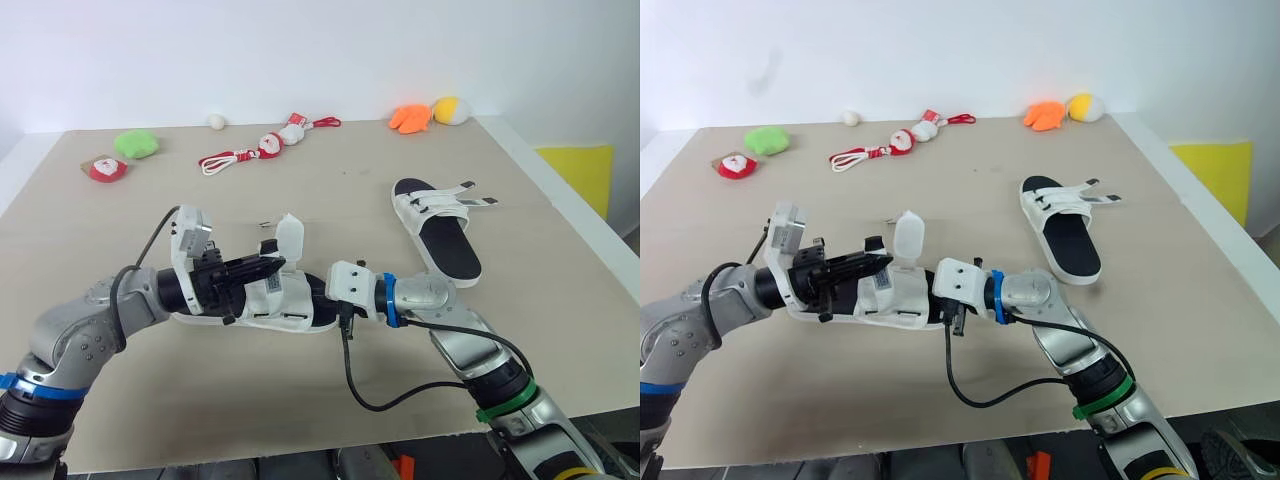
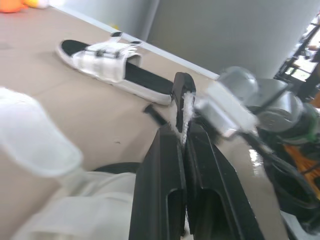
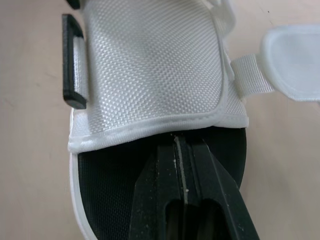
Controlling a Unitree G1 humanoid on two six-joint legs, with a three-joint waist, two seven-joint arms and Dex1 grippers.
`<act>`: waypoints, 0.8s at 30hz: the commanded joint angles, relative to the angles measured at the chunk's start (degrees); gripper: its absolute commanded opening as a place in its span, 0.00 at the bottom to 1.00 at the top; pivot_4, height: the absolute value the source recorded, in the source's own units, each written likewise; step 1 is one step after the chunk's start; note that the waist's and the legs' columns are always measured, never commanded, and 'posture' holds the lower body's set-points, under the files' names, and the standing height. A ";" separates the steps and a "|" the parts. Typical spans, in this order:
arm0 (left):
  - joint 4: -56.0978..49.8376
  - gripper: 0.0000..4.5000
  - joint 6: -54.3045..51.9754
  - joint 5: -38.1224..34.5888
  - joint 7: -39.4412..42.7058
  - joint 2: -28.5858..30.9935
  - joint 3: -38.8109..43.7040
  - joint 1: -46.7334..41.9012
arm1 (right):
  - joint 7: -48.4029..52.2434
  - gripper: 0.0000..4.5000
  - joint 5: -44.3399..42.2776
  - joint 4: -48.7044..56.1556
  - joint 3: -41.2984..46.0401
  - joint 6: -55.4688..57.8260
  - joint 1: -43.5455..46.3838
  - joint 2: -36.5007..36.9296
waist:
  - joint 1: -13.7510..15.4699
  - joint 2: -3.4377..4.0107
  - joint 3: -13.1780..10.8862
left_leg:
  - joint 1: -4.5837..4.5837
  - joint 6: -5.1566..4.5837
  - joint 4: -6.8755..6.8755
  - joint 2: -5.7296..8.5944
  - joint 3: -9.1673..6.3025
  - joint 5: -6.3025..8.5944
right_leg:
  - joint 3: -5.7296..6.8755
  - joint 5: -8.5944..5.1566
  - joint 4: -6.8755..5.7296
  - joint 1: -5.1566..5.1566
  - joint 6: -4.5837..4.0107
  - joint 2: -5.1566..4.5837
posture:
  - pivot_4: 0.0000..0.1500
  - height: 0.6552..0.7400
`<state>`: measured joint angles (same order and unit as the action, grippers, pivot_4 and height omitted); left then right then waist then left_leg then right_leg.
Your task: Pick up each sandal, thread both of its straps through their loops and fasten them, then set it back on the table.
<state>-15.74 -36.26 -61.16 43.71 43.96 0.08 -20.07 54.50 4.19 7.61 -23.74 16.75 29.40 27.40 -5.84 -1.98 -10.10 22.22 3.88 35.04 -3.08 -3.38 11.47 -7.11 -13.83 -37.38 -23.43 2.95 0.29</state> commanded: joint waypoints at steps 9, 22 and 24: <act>14.88 0.01 -2.49 9.31 13.13 -2.60 -0.44 -10.95 | 0.08 0.00 3.59 -3.58 -3.43 -2.31 -0.92 -0.19 | -0.04 -0.02 0.01 | -0.01 -0.01 0.06 -0.02 -0.03 -0.01 | 0.00 0.05 -0.01 0.03 0.03 0.06 | 1.00 1.00; 26.06 0.01 -4.29 14.56 16.19 -8.04 0.92 -15.53 | -0.21 0.00 3.36 -2.71 -3.25 -1.70 -1.65 -0.09 | -0.09 -0.02 0.02 | 0.10 -0.01 0.29 -0.05 -0.11 -0.01 | -0.02 0.17 -0.07 0.03 0.22 0.13 | 1.00 1.00; 26.63 0.01 -4.16 15.54 16.38 -8.21 0.81 -15.06 | -0.23 0.00 3.31 -2.49 -3.25 -1.52 -1.78 -0.06 | -0.09 -0.02 0.02 | 0.10 -0.01 0.30 -0.05 -0.11 -0.01 | -0.02 0.16 -0.07 0.04 0.21 0.13 | 1.00 1.00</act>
<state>10.82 -40.62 -46.57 59.72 35.88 -1.00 -34.57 53.48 6.08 6.62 -24.40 13.70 29.54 27.14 -5.92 -2.00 -10.09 22.33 3.87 35.33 -3.12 -3.49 11.46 -7.14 -13.67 -37.45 -23.40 3.15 0.42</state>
